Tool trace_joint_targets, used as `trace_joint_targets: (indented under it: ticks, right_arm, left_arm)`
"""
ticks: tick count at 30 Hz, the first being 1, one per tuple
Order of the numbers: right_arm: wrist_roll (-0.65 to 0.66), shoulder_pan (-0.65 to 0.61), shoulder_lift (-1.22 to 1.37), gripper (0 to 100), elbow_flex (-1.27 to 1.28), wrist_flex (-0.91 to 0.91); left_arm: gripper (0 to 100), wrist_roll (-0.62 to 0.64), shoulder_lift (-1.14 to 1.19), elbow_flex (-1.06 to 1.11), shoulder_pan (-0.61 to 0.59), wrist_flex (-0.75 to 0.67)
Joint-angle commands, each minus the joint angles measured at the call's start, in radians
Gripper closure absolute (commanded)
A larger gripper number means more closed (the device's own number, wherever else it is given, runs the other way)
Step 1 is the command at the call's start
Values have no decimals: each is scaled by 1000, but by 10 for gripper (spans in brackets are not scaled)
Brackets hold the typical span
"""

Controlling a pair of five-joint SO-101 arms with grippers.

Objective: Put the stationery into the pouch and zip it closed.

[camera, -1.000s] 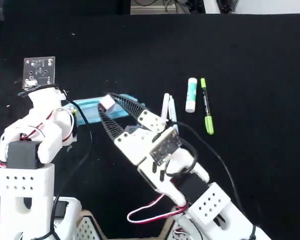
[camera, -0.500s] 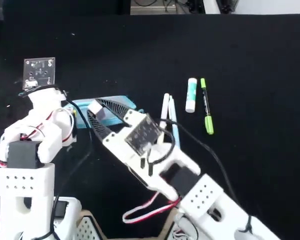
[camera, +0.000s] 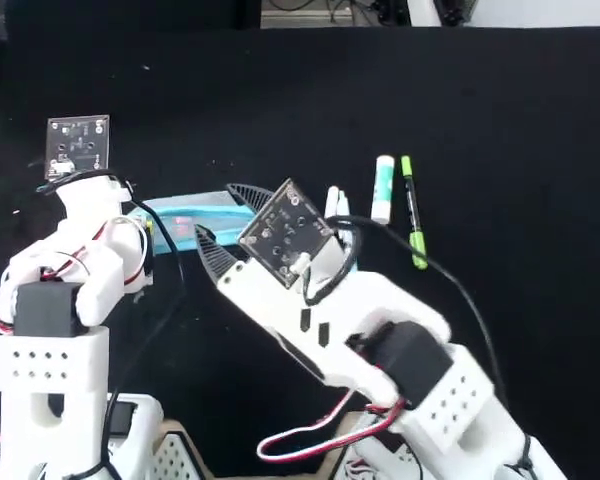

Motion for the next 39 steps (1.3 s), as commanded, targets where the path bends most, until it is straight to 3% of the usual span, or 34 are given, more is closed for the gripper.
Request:
trace_joint_targets:
  ticks: [1, 9, 14, 19, 28, 33, 39]
  right_arm:
    - [0, 78, 2, 825, -168, 106]
    - [-8, 480, 10, 825, -101, 144]
    - [-58, 611, 16, 825, 90, 135]
    - [-135, 695, 171, 825, 116, 141]
    - [-137, 795, 727, 825, -193, 144]
    - [-213, 799, 1012, 825, -443, 147]
    - [-219, 799, 1325, 825, -800, 272]
  left_arm:
    - [970, 0, 3, -1, -4, 9]
    - [970, 0, 3, -1, -2, 9]
    - [970, 0, 5, -1, -2, 9]
    - [970, 0, 5, -1, -2, 9]
    - [970, -2, 3, -1, -8, 9]
    - [970, -2, 3, -1, -8, 9]
    - [970, -3, 3, 1, -10, 11]
